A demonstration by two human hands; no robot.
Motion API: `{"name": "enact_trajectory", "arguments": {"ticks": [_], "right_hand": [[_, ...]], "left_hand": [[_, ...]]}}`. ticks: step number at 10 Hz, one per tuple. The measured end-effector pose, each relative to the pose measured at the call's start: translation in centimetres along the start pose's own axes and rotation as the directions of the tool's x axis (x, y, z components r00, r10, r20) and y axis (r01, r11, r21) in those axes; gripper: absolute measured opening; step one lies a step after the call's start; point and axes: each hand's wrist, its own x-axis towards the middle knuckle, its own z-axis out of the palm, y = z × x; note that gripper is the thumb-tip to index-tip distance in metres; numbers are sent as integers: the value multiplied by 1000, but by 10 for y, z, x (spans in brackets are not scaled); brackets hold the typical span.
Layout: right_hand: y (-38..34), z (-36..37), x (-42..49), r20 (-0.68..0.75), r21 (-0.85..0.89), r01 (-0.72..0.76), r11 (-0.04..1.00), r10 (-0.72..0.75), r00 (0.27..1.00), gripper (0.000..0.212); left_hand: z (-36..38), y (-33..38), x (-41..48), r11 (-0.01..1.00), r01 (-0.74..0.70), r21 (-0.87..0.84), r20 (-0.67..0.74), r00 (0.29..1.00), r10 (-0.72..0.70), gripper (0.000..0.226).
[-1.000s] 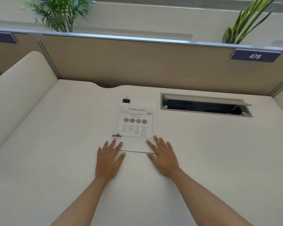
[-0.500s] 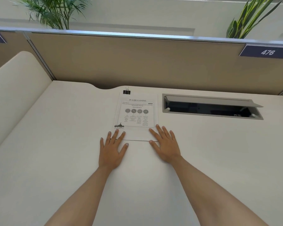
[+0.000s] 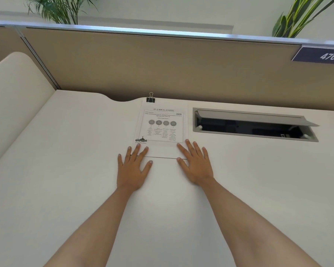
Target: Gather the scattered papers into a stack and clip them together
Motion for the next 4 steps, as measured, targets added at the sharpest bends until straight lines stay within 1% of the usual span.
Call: {"name": "enact_trajectory", "arguments": {"ticks": [2,3,4], "right_hand": [[-1,-1,-1,23,-5,-7,1000,7,1000,55],[1,-1,-1,44,-15,0,1000,0,999,56],[-2,-7,1,110,137,-42,990,27,994,58]], "left_hand": [[0,1,-2,1000,9,19,13,1000,-9,57],[0,3,-3,999,16,48,5,1000,-16,61],[-5,6,-6,998,58,16,-3,998,-58,67]]}}
